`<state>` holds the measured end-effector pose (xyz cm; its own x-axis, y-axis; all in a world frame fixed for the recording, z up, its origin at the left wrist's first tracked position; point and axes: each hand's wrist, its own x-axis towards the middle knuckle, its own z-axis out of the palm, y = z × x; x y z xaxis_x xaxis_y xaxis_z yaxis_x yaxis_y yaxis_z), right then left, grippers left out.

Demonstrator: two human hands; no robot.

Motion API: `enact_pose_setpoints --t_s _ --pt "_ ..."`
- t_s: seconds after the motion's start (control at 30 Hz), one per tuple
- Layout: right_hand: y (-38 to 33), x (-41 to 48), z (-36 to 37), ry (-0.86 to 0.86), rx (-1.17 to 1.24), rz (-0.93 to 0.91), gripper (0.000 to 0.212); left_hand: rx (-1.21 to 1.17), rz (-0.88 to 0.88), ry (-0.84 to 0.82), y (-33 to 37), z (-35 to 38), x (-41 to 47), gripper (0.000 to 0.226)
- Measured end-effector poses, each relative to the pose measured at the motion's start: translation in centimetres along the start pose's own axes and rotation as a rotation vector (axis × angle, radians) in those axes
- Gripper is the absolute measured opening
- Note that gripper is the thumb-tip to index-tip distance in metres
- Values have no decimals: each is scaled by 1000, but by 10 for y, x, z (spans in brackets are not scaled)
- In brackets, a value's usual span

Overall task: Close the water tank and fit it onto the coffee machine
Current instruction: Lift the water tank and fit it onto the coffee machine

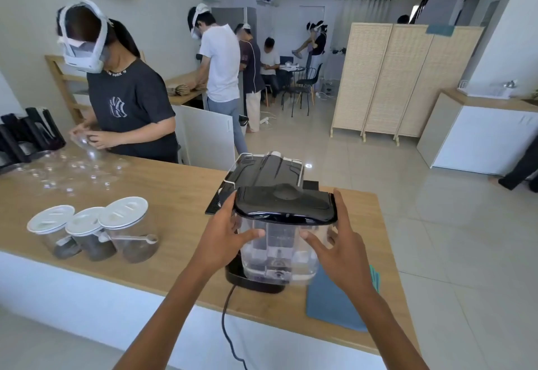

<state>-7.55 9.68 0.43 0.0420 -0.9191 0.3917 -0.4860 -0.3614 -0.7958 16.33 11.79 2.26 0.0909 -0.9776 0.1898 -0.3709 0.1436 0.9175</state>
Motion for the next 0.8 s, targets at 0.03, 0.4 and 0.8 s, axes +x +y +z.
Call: enact_pose_setpoints --t_s 0.03,0.4,0.8 --pt "-4 1 9 13 5 -4 100 12 21 10 -1 -7 3 95" --pt "-30 9 82 125 -2 30 91 43 164 36 -30 -61 38 90" --pt "-29 21 100 150 -70 31 88 -26 151 -1 -61 -59 56 85"
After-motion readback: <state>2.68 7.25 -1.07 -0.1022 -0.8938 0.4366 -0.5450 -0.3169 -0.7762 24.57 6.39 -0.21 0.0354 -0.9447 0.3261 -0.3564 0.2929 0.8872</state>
